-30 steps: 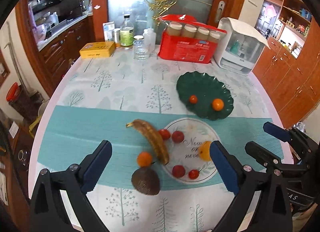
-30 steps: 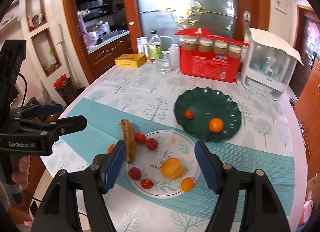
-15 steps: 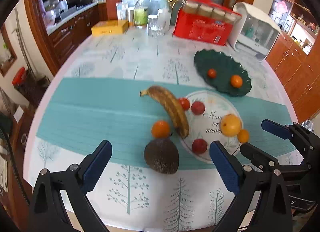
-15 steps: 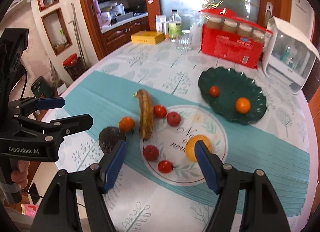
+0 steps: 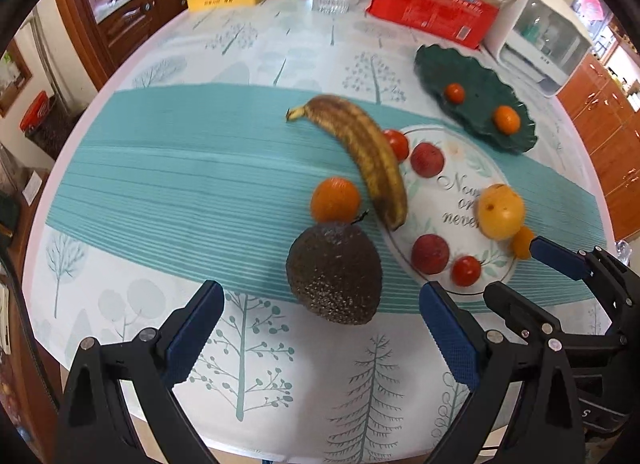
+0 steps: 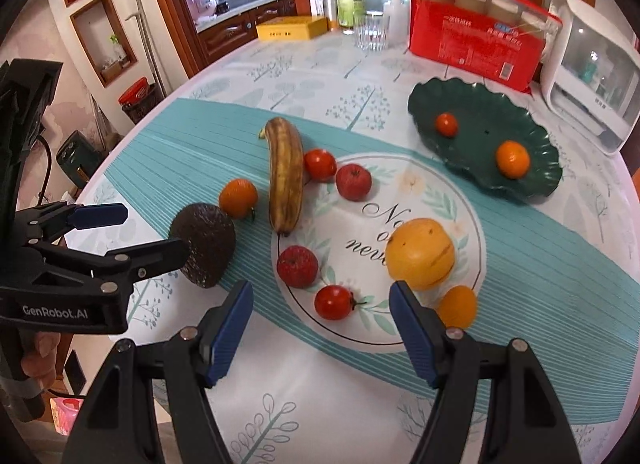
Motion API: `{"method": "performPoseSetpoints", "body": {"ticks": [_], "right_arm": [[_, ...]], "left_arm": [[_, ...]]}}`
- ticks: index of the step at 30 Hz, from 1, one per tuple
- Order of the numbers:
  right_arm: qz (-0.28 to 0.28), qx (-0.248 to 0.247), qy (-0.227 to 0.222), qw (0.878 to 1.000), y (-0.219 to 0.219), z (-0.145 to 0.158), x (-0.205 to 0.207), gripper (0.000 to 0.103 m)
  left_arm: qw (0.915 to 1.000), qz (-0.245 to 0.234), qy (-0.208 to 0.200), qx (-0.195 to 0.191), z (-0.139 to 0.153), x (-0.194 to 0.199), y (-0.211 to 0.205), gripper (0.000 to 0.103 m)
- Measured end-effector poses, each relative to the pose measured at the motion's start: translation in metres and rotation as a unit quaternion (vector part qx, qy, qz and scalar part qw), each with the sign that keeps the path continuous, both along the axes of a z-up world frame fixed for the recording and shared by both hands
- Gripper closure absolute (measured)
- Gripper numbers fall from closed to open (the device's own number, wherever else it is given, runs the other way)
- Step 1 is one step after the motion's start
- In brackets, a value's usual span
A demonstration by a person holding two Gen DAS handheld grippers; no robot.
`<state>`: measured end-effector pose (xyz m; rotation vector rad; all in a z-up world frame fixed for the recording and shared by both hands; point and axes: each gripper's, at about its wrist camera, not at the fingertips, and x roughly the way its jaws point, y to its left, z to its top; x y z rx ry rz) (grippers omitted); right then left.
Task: Organize fruits
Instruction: 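Grasp the dark avocado with the left tool while the right tool grasps the red strawberry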
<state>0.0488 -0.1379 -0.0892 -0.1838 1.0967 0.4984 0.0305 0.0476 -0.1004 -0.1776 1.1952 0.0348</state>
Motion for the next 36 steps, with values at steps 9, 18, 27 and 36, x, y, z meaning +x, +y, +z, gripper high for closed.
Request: {"method": "performPoseSetpoints", "body": {"ticks": [9,18,27,36], "right_arm": [[0.006,-0.012,0.020,1.000,0.010,-0.025,0.013,0.034],[0.030,-0.032,0.024,0.999,0.025,-0.044,0.023,0.046],[0.046,-0.040,0.030,0.998,0.035,-0.056,0.029,0.055],[0.043,-0.035,0.033,0.998,0.033,-0.059,0.032,0.070]], "left_arm": [[0.9991,0.019,0.030,-0.022,-0.026,0.007,0.007,0.005],[0.9968,0.040,0.044,-0.053,-0.038,0.015,0.015,0.005],[0.9955,0.047,0.055,-0.060,-0.049,0.026,0.012,0.006],[0.9938,0.042,0.067,-0.078,-0.060,0.030,0.009,0.022]]}}
